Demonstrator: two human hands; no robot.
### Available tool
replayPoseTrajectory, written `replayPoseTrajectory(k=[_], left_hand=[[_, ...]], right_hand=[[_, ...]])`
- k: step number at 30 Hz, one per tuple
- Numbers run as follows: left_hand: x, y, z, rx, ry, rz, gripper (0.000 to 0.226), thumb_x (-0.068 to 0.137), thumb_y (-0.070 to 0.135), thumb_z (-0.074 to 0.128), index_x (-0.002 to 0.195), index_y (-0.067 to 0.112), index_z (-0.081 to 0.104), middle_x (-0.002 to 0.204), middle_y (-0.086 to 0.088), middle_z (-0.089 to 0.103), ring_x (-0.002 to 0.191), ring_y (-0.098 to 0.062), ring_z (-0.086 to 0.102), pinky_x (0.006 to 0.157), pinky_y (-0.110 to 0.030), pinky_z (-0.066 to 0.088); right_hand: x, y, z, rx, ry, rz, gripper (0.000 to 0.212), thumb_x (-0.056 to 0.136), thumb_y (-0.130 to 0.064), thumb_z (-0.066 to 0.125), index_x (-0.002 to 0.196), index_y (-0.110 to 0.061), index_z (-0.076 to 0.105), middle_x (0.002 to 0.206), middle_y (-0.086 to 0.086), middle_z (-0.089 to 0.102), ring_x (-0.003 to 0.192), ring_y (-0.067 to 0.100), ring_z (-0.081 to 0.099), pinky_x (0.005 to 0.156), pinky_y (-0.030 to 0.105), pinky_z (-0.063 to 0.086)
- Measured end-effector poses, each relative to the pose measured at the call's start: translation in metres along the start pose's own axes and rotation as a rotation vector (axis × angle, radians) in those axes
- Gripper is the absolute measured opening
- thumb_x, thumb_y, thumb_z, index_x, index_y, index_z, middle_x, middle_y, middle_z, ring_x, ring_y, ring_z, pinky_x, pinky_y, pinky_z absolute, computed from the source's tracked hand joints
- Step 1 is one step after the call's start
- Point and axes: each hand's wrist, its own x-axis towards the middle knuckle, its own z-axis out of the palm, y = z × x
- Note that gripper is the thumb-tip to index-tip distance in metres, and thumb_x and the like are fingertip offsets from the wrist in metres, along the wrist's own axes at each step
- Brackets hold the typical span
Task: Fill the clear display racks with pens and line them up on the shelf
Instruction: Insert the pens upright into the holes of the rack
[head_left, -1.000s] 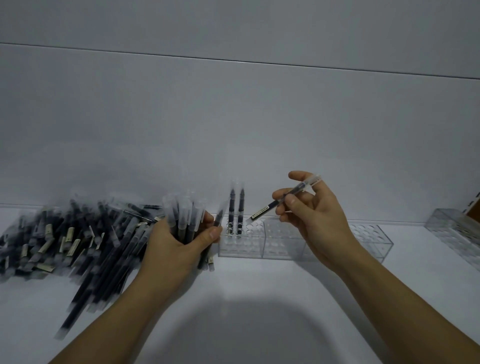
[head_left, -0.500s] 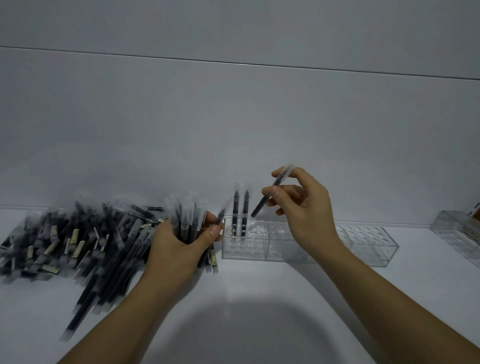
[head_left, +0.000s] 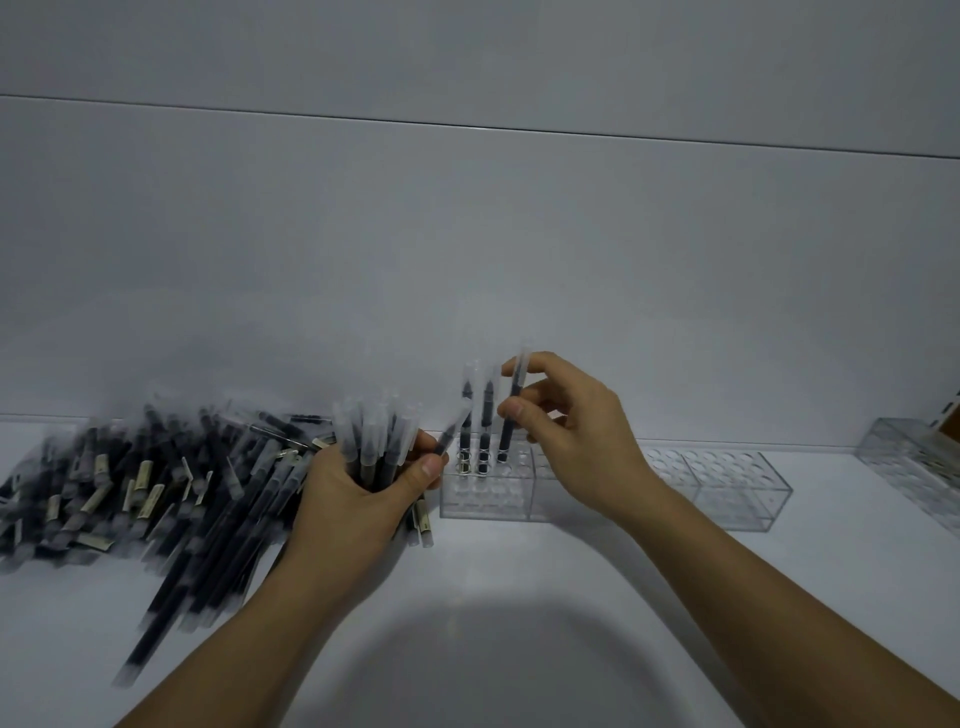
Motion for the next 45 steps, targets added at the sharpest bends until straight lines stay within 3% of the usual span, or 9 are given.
replayPoseTrajectory(k=[7, 15, 20, 24, 31, 34, 38, 41, 45], left_hand=[[0.001, 0.000, 0.001, -0.018, -0.014, 0.031, 0.011, 0.082, -0.007, 0.070, 0.086, 0.004, 0.071, 0.075, -0.006, 0.074, 0.071, -0.014, 0.072, 0.064, -0.021, 0.057], [-0.001, 0.001, 0.000, 0.010, -0.012, 0.031, 0.008, 0.079, 0.004, 0.073, 0.086, 0.003, 0.070, 0.076, -0.015, 0.073, 0.071, -0.020, 0.073, 0.062, -0.025, 0.059], [-0.006, 0.009, -0.001, 0.071, -0.082, 0.087, 0.010, 0.075, 0.019, 0.072, 0.079, 0.011, 0.071, 0.075, -0.019, 0.071, 0.069, -0.042, 0.068, 0.061, -0.046, 0.060], [-0.010, 0.011, 0.001, 0.088, -0.168, 0.116, 0.020, 0.078, 0.014, 0.071, 0.087, -0.003, 0.070, 0.072, -0.016, 0.071, 0.066, -0.026, 0.071, 0.057, -0.028, 0.058], [-0.016, 0.016, 0.007, 0.006, -0.200, 0.131, 0.009, 0.086, -0.005, 0.062, 0.092, -0.001, 0.068, 0.076, 0.000, 0.076, 0.073, -0.009, 0.073, 0.065, -0.017, 0.056], [-0.014, 0.015, 0.006, 0.002, -0.143, 0.138, 0.014, 0.087, -0.002, 0.061, 0.098, 0.004, 0.068, 0.073, 0.004, 0.072, 0.068, -0.010, 0.070, 0.062, -0.018, 0.056], [-0.009, 0.006, -0.002, 0.100, -0.079, 0.075, 0.019, 0.091, 0.012, 0.065, 0.107, 0.019, 0.070, 0.075, -0.015, 0.067, 0.066, -0.042, 0.062, 0.056, -0.030, 0.058], [-0.010, 0.001, 0.000, 0.025, -0.071, -0.044, 0.029, 0.083, 0.025, 0.069, 0.111, 0.017, 0.067, 0.069, -0.017, 0.064, 0.059, -0.039, 0.059, 0.046, -0.033, 0.052], [-0.007, 0.000, 0.000, 0.075, -0.037, -0.010, 0.018, 0.089, 0.009, 0.069, 0.095, -0.004, 0.059, 0.061, -0.004, 0.064, 0.053, -0.019, 0.063, 0.045, -0.025, 0.051]], right_hand=[[-0.001, 0.004, 0.003, -0.107, -0.026, -0.024, 0.025, 0.094, -0.011, 0.072, 0.113, -0.027, 0.069, 0.078, -0.008, 0.071, 0.080, 0.008, 0.069, 0.075, 0.017, 0.053], [-0.012, 0.000, 0.000, -0.319, 0.130, -0.070, 0.045, 0.093, -0.034, 0.073, 0.134, -0.028, 0.057, 0.096, -0.015, 0.070, 0.088, 0.003, 0.064, 0.077, 0.016, 0.048], [-0.036, -0.018, 0.000, 0.029, 0.130, -0.047, 0.019, 0.091, -0.022, 0.077, 0.108, -0.023, 0.072, 0.070, -0.005, 0.069, 0.063, 0.010, 0.063, 0.062, 0.016, 0.046], [-0.042, -0.025, 0.014, 0.282, -0.091, 0.073, 0.017, 0.090, -0.012, 0.077, 0.106, -0.018, 0.075, 0.076, 0.004, 0.073, 0.058, 0.009, 0.062, 0.058, 0.030, 0.054], [-0.041, -0.030, 0.013, 0.395, -0.044, 0.103, 0.007, 0.092, -0.007, 0.072, 0.086, -0.011, 0.073, 0.078, 0.003, 0.070, 0.054, 0.014, 0.057, 0.054, 0.026, 0.050], [-0.035, -0.032, 0.003, 0.476, 0.045, 0.175, 0.013, 0.101, -0.014, 0.059, 0.093, -0.005, 0.061, 0.082, 0.012, 0.073, 0.056, 0.021, 0.065, 0.057, 0.029, 0.054], [-0.025, -0.026, -0.015, 0.647, 0.151, 0.278, 0.016, 0.110, -0.026, 0.041, 0.102, -0.012, 0.045, 0.091, 0.021, 0.077, 0.061, 0.025, 0.072, 0.058, 0.027, 0.059], [-0.019, -0.017, -0.027, 0.711, 0.177, 0.305, 0.009, 0.110, -0.022, 0.041, 0.108, -0.014, 0.044, 0.097, 0.024, 0.075, 0.067, 0.025, 0.074, 0.065, 0.028, 0.061], [-0.017, -0.007, -0.036, 0.623, 0.187, 0.265, 0.016, 0.106, -0.003, 0.047, 0.117, -0.015, 0.047, 0.095, 0.016, 0.077, 0.071, 0.022, 0.072, 0.076, 0.032, 0.061]])
